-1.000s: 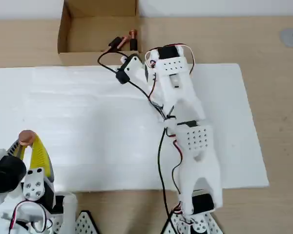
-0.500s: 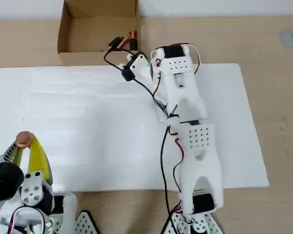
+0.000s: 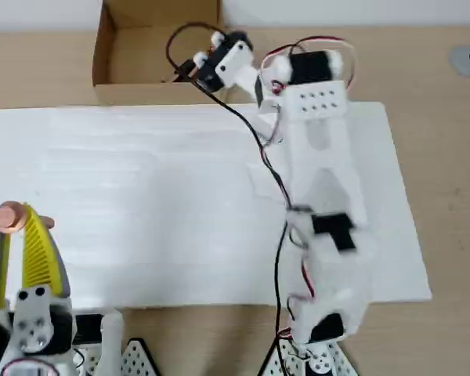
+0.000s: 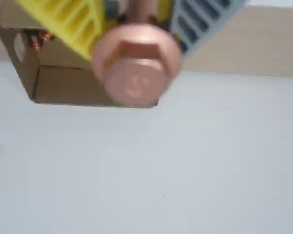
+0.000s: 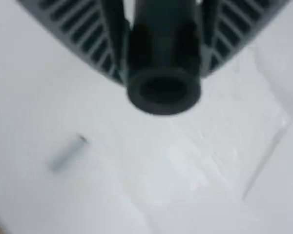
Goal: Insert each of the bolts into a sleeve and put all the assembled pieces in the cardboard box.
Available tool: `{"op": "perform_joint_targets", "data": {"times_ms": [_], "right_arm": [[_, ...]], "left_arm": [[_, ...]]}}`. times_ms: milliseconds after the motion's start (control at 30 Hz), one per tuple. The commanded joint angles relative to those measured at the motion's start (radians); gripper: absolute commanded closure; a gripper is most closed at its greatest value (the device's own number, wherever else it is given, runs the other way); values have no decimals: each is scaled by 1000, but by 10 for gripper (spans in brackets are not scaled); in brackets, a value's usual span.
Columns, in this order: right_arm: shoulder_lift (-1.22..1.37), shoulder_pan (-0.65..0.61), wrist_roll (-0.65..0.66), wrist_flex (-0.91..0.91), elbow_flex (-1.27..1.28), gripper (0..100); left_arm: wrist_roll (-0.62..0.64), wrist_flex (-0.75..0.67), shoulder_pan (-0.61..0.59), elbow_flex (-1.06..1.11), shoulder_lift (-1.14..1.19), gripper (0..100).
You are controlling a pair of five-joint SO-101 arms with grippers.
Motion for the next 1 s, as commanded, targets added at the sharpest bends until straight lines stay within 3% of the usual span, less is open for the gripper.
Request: {"op": "perform_joint_targets", "data": {"times_ms": [0, 167, 267, 433, 567, 700, 833, 967], "right_arm": [[-390, -61, -8, 17, 125, 955], [-786, -163, -11, 15, 292, 954], [-974, -229, -89, 5, 415, 954], [-1190, -266, -190, -66, 776, 954], [-1314, -266, -232, -222, 1129, 954], [-1394, -271, -241, -371, 1339, 954], [-1403, -377, -249, -434, 1446, 954], [-1420, -510, -385, -597, 1468, 955]], "left_arm": [[3, -29, -5, 38, 5, 994], [97, -29, -3, 77, 2, 994], [155, -34, -3, 100, 8, 994], [192, -189, -3, 206, 12, 994], [198, -361, 31, 310, 48, 994], [196, -419, 140, 341, 111, 994], [190, -476, 236, 338, 186, 994], [192, -489, 287, 330, 232, 994]]}}
